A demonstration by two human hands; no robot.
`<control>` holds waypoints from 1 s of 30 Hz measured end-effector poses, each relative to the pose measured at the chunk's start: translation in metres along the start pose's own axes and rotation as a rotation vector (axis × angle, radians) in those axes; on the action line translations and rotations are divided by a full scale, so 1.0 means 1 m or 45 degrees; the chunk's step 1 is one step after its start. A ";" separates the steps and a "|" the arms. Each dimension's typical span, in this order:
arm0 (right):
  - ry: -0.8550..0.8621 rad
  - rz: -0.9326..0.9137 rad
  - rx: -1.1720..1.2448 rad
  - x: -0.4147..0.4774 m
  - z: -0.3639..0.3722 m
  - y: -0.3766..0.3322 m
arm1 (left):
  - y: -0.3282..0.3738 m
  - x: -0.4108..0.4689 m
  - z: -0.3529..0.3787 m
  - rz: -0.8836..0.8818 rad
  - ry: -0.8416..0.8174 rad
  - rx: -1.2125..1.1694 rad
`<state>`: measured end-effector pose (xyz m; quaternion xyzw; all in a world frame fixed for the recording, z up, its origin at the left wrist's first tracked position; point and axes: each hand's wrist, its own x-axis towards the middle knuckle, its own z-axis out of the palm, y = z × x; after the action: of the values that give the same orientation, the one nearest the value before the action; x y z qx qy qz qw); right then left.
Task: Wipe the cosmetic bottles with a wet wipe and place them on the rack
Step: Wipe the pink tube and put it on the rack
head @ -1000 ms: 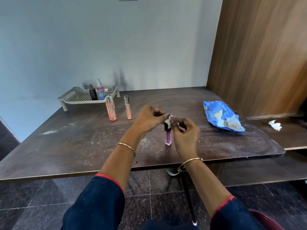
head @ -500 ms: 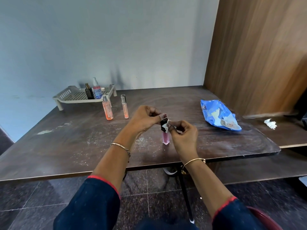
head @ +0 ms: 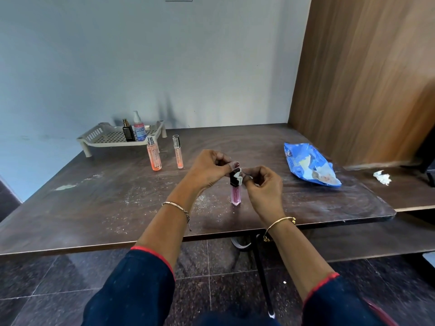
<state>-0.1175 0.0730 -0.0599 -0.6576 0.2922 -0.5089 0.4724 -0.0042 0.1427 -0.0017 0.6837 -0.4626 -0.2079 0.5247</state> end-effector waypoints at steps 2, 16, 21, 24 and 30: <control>-0.032 0.030 -0.021 -0.003 -0.002 0.005 | -0.001 -0.002 0.001 0.005 0.040 0.010; 0.091 0.010 -0.038 0.001 -0.008 0.001 | -0.006 0.004 -0.002 0.170 0.006 0.342; 0.069 -0.002 0.007 -0.008 -0.001 0.000 | -0.005 0.006 0.003 0.117 0.002 0.296; 0.059 0.016 -0.110 -0.009 -0.001 0.006 | -0.007 0.009 0.004 0.128 -0.012 0.338; -0.033 -0.009 -0.583 -0.008 -0.001 0.015 | -0.006 0.017 0.005 0.091 -0.002 0.335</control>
<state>-0.1193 0.0741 -0.0773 -0.7552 0.3916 -0.4226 0.3127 0.0029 0.1255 -0.0057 0.7295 -0.5104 -0.1270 0.4372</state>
